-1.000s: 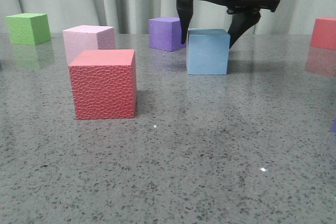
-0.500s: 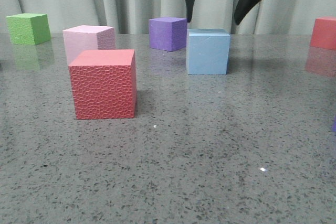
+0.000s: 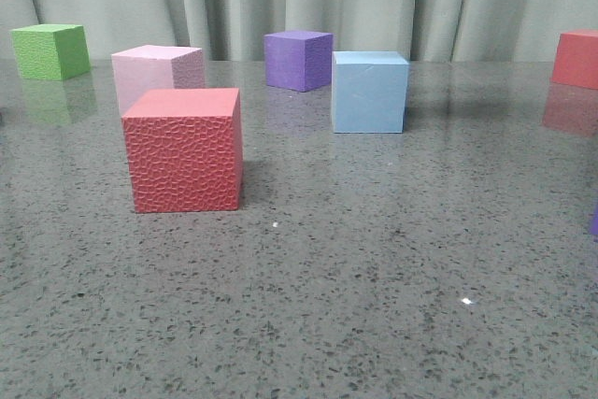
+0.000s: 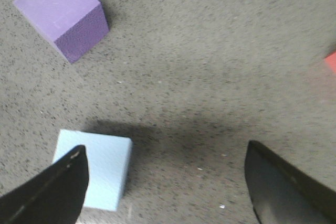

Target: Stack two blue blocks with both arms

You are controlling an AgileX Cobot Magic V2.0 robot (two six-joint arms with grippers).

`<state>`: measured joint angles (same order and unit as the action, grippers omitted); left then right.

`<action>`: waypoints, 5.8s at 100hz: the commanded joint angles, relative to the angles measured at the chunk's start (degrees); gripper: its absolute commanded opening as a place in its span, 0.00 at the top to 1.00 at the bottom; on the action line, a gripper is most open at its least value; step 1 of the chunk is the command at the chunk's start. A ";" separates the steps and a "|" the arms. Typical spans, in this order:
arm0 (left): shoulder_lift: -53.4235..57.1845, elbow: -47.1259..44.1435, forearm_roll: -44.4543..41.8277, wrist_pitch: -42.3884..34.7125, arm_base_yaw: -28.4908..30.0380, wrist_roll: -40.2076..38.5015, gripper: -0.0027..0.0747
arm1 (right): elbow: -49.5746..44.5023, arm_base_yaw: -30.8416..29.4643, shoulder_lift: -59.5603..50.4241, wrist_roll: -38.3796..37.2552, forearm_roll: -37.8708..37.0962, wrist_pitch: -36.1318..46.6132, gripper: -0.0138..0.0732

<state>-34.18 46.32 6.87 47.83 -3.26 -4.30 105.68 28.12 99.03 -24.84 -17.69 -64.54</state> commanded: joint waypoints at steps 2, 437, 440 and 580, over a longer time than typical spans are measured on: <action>-0.54 1.81 0.71 -4.54 -0.09 -0.17 0.13 | 1.71 -0.48 -5.31 2.71 -3.42 0.54 0.15; -59.77 33.48 -11.17 -1.57 1.20 -10.59 0.18 | -53.60 -20.23 -59.36 9.92 -1.51 8.95 0.15; -59.75 33.48 -11.17 -1.57 1.20 -10.59 0.21 | -53.60 -20.23 -59.36 9.92 -1.51 8.95 0.15; -53.69 47.02 -9.39 5.93 -16.68 -12.12 0.70 | -53.60 -20.23 -59.36 9.92 -0.40 9.01 0.15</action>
<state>-90.30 89.74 -2.84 55.93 -17.70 -14.63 50.87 8.25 39.87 -15.38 -17.15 -59.07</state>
